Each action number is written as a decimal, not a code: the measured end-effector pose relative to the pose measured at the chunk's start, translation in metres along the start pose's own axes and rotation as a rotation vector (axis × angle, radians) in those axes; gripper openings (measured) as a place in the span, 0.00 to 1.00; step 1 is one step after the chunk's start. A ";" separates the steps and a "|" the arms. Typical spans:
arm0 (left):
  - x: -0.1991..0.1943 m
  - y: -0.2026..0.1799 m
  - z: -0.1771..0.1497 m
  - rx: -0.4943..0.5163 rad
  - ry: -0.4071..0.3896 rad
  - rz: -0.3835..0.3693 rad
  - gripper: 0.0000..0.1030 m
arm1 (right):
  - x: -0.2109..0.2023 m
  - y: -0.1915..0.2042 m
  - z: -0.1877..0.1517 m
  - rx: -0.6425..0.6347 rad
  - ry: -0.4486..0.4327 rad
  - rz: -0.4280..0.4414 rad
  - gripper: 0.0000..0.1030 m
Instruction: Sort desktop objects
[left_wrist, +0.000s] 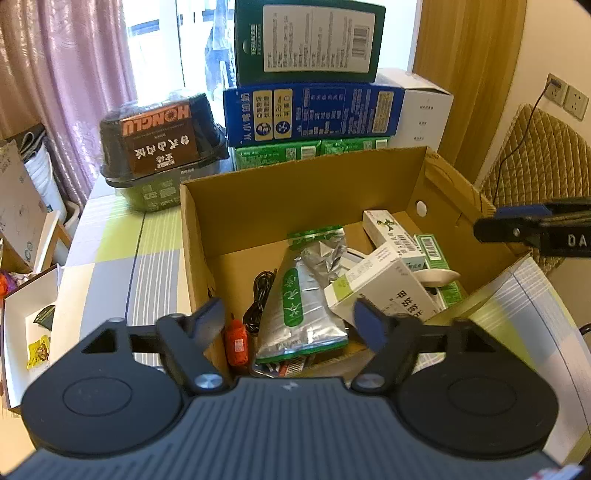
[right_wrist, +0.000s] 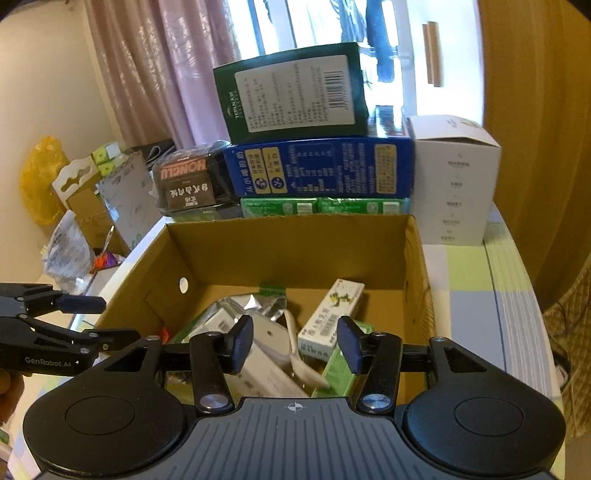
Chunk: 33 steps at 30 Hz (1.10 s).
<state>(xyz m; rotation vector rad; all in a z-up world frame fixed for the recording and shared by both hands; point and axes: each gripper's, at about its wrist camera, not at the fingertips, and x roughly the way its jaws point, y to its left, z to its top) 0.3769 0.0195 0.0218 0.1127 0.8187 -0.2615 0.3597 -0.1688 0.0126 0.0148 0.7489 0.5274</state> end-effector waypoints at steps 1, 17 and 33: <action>-0.004 -0.002 -0.002 -0.006 -0.009 0.002 0.84 | -0.004 0.000 -0.002 0.007 -0.002 0.000 0.54; -0.096 -0.037 -0.042 -0.140 -0.051 0.071 0.99 | -0.097 0.023 -0.061 0.067 0.027 -0.053 0.98; -0.194 -0.079 -0.100 -0.230 -0.045 0.146 0.99 | -0.197 0.064 -0.111 0.030 0.001 -0.109 0.98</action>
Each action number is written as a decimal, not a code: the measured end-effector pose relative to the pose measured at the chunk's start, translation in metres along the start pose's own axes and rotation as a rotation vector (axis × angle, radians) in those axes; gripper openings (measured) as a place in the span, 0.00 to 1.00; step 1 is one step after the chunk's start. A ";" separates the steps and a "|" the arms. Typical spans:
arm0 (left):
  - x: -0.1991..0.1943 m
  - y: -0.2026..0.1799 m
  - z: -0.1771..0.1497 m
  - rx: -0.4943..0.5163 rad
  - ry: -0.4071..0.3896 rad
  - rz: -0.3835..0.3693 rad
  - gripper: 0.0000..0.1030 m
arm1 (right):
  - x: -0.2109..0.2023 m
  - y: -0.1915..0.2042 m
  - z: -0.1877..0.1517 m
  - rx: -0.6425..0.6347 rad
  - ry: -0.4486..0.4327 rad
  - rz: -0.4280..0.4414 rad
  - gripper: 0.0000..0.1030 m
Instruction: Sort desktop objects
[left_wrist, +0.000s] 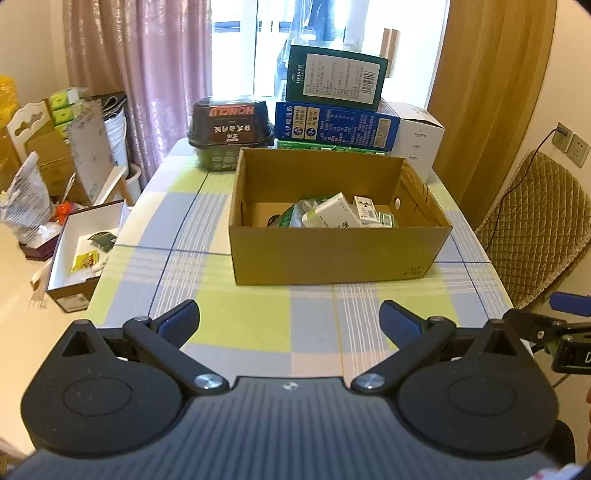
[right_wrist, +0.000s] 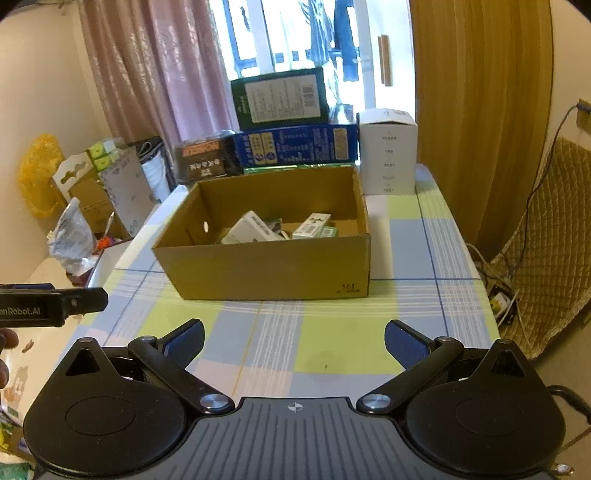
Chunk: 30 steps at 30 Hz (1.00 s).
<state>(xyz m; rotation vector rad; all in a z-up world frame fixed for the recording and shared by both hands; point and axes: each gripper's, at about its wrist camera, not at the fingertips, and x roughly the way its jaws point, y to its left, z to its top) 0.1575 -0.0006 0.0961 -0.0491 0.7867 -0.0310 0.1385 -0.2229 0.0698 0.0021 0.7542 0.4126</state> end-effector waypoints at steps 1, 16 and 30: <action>-0.005 0.000 -0.003 0.000 -0.002 0.005 0.99 | -0.004 0.002 -0.002 -0.011 -0.005 -0.004 0.98; -0.055 -0.012 -0.027 -0.014 -0.048 0.033 0.99 | -0.048 0.006 -0.011 -0.010 -0.047 -0.034 0.98; -0.057 -0.021 -0.030 0.007 -0.044 0.016 0.99 | -0.053 0.004 -0.013 -0.003 -0.051 -0.041 0.98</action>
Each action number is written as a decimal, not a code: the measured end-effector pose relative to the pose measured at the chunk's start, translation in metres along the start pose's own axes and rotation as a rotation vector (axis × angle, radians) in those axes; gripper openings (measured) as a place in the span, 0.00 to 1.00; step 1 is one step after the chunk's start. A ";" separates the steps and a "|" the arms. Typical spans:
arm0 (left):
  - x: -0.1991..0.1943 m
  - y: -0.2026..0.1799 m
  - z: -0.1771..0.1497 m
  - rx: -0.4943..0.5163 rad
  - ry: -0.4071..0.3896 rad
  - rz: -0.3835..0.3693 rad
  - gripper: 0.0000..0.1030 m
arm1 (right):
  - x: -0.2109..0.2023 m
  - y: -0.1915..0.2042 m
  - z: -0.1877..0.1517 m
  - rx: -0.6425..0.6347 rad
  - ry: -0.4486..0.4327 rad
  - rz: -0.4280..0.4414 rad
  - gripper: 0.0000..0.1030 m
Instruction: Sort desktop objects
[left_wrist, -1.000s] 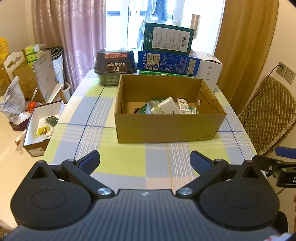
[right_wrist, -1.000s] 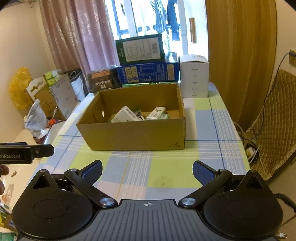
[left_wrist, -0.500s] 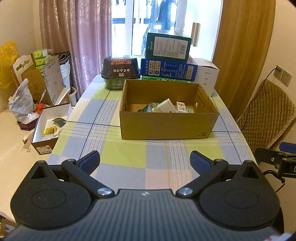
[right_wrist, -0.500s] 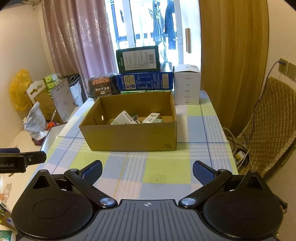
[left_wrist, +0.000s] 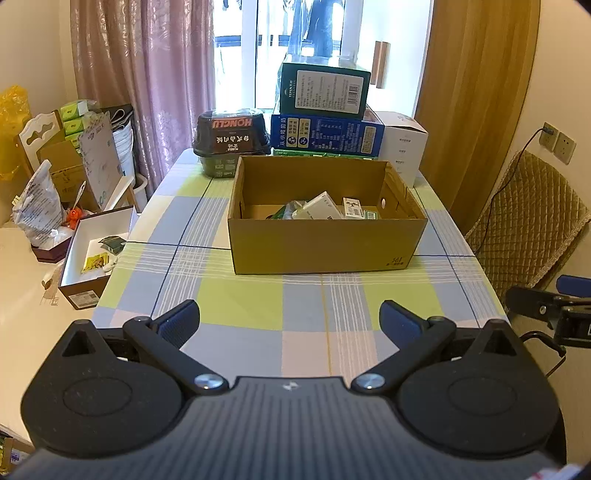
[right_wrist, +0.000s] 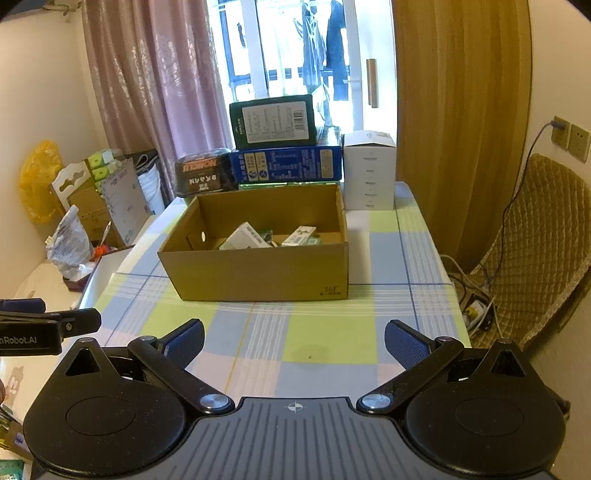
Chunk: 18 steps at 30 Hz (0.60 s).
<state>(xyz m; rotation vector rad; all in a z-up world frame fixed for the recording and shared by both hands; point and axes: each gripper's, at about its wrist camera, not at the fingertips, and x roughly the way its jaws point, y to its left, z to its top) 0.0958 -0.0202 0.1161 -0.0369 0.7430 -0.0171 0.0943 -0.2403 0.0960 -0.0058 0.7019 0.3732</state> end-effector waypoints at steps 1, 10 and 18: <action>0.000 0.000 0.000 0.000 0.000 -0.001 0.99 | 0.000 -0.001 0.000 0.000 0.000 -0.001 0.98; 0.001 -0.003 0.000 0.003 0.006 -0.012 0.99 | 0.003 -0.005 -0.003 0.010 0.007 -0.004 0.98; 0.005 -0.005 -0.003 0.003 0.019 -0.023 0.99 | 0.005 -0.009 -0.006 0.018 0.018 -0.007 0.98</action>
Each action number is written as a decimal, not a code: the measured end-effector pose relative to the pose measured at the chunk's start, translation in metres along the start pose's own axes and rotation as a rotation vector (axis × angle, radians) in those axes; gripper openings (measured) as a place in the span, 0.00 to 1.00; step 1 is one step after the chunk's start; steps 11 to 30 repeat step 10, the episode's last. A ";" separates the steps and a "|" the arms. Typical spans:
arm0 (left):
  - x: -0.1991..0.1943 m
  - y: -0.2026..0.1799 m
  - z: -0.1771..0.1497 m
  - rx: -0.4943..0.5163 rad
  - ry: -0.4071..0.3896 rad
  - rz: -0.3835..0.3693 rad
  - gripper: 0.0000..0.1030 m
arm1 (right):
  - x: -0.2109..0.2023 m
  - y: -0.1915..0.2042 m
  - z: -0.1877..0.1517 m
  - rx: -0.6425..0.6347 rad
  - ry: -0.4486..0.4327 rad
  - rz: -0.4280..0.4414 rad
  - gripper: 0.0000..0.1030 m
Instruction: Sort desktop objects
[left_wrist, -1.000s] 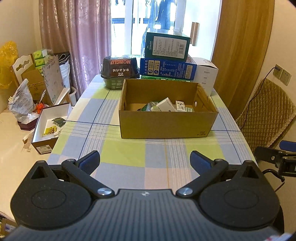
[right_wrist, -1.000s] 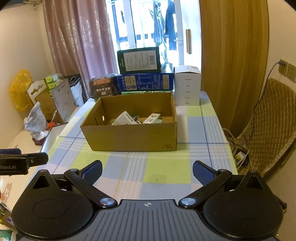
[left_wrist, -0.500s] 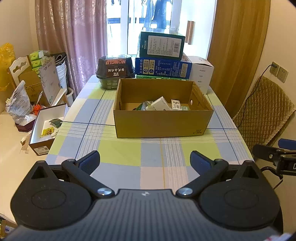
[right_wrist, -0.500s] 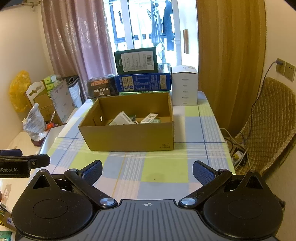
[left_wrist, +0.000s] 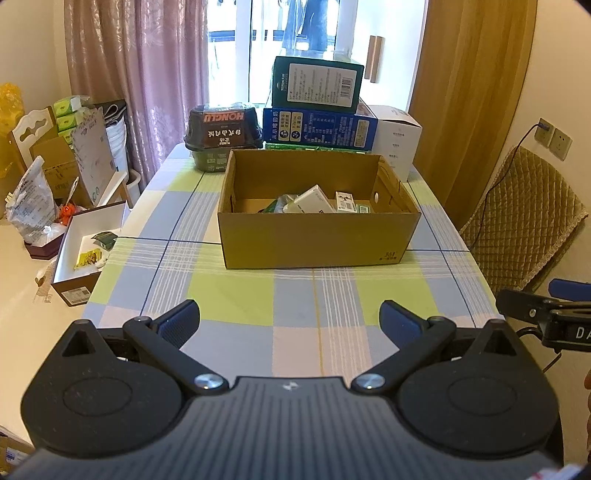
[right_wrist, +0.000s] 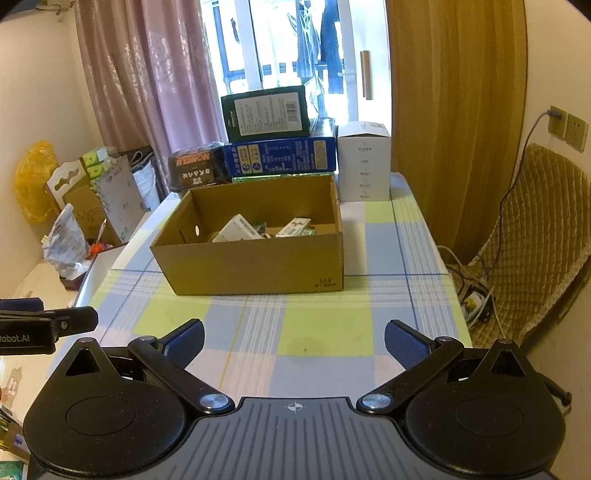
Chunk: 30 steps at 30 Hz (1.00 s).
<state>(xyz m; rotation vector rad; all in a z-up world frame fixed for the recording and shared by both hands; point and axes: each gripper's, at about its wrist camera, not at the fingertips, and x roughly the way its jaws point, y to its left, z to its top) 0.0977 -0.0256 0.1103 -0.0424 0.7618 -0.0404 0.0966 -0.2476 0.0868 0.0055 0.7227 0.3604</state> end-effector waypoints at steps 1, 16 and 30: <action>0.000 0.000 0.000 0.000 0.001 -0.003 0.99 | 0.000 0.000 0.000 0.001 0.001 -0.002 0.98; 0.004 -0.004 -0.003 0.013 0.000 -0.019 0.99 | 0.004 -0.003 -0.006 0.006 0.014 -0.005 0.98; 0.004 -0.004 -0.003 0.013 0.000 -0.019 0.99 | 0.004 -0.003 -0.006 0.006 0.014 -0.005 0.98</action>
